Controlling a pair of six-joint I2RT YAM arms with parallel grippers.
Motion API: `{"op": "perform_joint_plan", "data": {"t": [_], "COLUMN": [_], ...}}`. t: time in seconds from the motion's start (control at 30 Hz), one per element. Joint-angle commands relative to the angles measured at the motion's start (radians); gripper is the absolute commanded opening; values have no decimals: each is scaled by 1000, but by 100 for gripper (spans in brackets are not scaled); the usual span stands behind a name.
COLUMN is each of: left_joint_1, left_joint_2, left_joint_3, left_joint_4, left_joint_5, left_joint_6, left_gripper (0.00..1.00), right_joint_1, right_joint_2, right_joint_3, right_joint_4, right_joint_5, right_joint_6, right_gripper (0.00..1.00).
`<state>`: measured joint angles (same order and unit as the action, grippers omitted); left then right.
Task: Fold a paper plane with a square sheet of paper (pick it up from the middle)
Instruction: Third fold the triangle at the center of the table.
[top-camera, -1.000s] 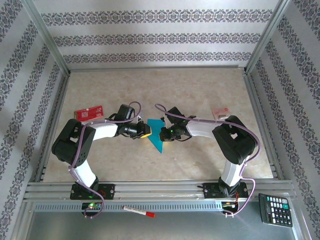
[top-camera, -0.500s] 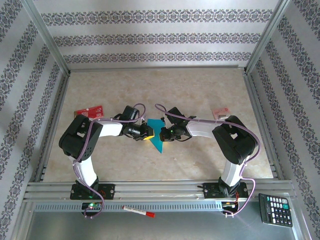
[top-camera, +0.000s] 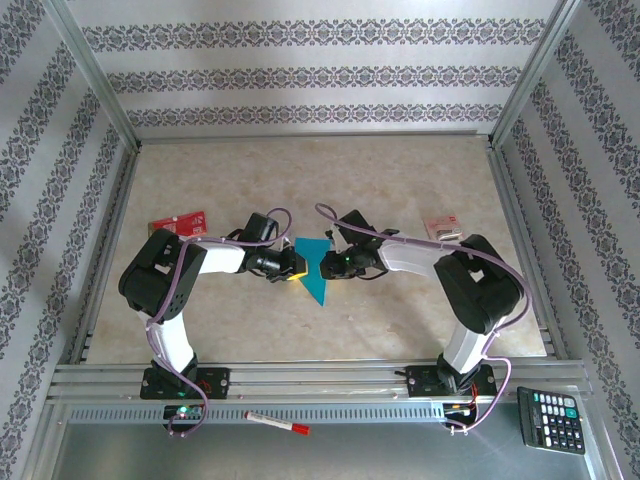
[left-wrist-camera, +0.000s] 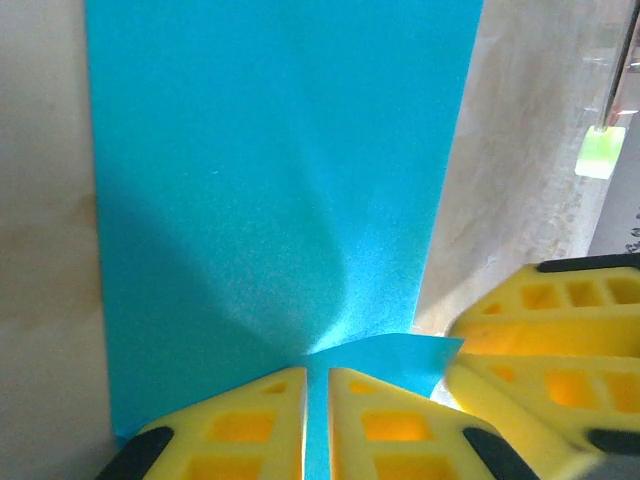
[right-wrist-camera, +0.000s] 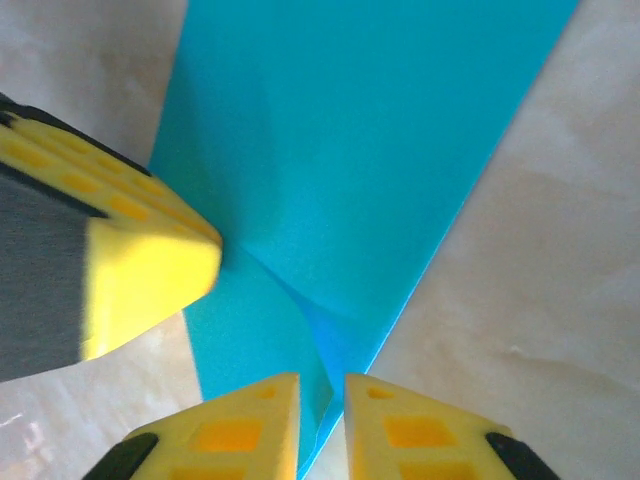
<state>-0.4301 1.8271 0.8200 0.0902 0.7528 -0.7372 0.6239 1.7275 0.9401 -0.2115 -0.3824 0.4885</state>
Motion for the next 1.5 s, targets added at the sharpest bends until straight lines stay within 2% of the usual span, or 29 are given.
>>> {"op": "perform_joint_plan", "data": {"t": [0.0, 0.23, 0.47, 1.1, 1.47], "left_joint_1": [-6, -7, -6, -4, -2], "left_joint_2": [45, 48, 50, 53, 52], "left_joint_3": [-49, -52, -51, -38, -31], "left_joint_4": [-52, -65, -73, -107, -130], "left_joint_5": [-61, -69, -74, -87, -104], "left_joint_6": [27, 40, 43, 73, 93], "left_gripper": [14, 13, 13, 12, 12], "right_joint_1": [-9, 76, 166, 150, 170], "right_joint_2": [-70, -120, -36, 59, 3], "right_joint_3": [10, -45, -33, -86, -181], "right_joint_4": [-39, 10, 54, 40, 43], "right_joint_5": [10, -7, -26, -30, -29], "right_joint_6": [-17, 43, 65, 44, 77], "right_gripper": [21, 21, 15, 6, 2]}}
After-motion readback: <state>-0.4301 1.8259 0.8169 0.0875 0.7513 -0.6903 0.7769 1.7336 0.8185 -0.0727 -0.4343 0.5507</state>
